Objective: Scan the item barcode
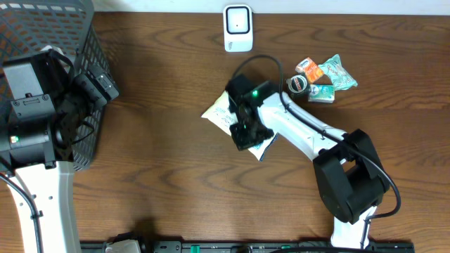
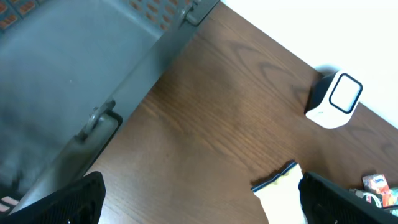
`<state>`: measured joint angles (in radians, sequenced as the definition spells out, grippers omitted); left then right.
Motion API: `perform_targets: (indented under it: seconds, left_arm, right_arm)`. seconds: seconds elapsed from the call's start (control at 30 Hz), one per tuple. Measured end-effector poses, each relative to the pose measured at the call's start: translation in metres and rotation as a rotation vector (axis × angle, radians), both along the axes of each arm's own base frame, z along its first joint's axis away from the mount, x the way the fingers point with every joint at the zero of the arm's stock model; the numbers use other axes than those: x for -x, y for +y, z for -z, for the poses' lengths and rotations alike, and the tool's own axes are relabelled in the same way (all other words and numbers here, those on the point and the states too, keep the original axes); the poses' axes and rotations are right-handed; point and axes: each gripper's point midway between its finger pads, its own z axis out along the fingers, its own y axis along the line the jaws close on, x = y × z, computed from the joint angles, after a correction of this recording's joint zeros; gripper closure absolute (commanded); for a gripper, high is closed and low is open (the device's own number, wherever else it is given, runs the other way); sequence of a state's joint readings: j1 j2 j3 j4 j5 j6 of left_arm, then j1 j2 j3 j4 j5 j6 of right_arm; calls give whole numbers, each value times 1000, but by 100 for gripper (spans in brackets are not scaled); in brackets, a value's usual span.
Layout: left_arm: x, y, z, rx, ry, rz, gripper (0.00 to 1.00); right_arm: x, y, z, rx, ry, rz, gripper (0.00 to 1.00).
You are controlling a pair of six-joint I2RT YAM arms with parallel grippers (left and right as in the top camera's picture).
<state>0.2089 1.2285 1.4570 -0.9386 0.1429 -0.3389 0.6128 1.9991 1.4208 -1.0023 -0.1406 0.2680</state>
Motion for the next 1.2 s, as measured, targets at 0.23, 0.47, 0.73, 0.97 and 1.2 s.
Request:
perform_targets:
  seconds: [0.23,0.47,0.73,0.97,1.2]
  left_arm:
    - [0,0,0,0,0,0,2]
    - [0,0,0,0,0,0,2]
    - [0,0,0,0,0,0,2]
    - [0,0,0,0,0,0,2]
    - [0,0,0,0,0,0,2]
  right_arm:
    - [-35,-53,3,221,-147,148,91]
    - [-110,-82,-64,185,-308,326,90]
    - [-66,-33,-82,-24,-87,157,86]
    - [-9,-46,-41,178,27,47,84]
    - [-3,-67,6,249,1,97,79]
